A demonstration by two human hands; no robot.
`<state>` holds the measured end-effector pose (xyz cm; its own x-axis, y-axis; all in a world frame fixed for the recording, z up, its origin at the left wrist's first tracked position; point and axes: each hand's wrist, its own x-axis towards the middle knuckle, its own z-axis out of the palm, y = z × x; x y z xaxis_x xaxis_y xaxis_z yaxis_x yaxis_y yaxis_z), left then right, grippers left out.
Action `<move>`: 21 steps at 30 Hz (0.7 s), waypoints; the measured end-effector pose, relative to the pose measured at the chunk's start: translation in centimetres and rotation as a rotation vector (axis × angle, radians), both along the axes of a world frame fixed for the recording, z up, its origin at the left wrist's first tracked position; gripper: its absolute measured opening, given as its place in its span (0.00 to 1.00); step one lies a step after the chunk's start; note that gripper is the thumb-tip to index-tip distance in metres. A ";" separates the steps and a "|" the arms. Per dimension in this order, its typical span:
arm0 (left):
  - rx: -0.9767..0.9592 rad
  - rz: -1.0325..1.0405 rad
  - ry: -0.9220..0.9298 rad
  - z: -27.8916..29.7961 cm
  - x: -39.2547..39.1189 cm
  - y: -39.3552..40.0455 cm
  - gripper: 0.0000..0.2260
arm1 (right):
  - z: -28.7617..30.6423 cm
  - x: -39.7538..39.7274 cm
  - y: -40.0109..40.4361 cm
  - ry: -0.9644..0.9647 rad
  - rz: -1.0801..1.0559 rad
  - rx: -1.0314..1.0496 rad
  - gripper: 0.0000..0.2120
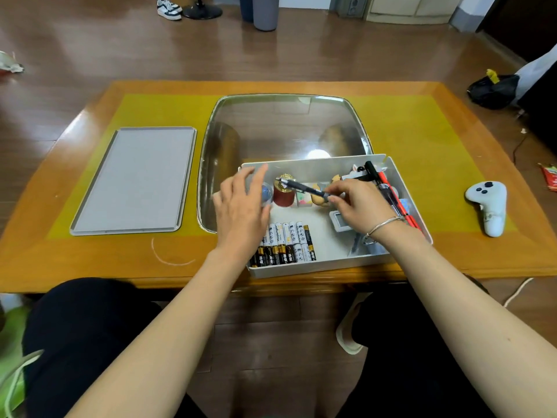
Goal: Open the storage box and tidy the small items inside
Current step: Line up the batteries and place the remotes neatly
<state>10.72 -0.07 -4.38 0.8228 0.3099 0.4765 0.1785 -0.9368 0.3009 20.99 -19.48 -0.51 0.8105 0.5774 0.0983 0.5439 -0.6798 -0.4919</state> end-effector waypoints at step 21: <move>0.069 -0.209 0.168 0.7 -0.1 0.1 0.09 | -1.6 0.6 1.6 -0.048 0.176 -0.178 0.08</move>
